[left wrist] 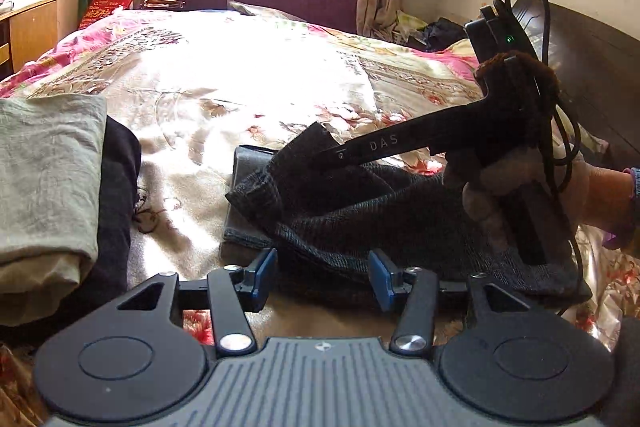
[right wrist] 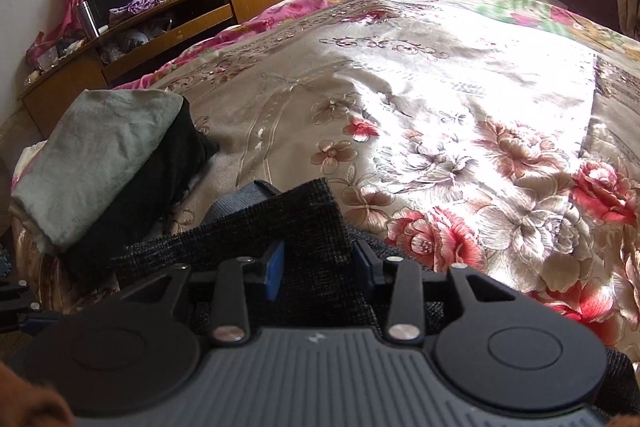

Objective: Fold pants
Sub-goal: 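Lower the folded end onto the bundle and open the right tool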

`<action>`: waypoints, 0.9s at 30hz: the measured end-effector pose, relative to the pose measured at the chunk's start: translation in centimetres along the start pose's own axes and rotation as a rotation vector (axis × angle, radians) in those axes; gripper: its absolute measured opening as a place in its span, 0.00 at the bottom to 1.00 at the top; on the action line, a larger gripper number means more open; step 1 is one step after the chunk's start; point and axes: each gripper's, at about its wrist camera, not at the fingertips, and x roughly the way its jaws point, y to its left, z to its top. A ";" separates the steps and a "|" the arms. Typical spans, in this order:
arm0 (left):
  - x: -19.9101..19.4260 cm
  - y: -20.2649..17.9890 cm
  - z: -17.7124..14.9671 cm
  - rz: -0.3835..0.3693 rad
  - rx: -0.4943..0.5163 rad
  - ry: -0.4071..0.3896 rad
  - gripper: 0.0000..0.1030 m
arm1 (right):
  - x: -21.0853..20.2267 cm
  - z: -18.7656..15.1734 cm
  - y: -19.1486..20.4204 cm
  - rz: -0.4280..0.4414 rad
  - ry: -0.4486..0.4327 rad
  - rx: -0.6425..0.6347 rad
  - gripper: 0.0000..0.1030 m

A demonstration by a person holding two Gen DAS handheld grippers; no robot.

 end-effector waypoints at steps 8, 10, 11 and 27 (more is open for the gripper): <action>0.8 -0.2 1.5 0.030 -0.002 -0.037 0.63 | 1.3 2.4 1.9 -0.023 0.036 -0.153 0.10; 0.7 -0.9 1.9 0.044 0.019 -0.045 0.63 | 1.4 3.3 2.5 -0.004 0.004 -0.161 0.10; 0.9 -1.1 1.9 0.051 0.035 -0.045 0.63 | 1.6 3.6 3.0 -0.007 -0.006 -0.180 0.10; 4.9 -4.6 1.3 0.021 0.141 0.077 0.64 | -15.6 -9.1 -10.8 -0.330 -0.117 0.352 0.45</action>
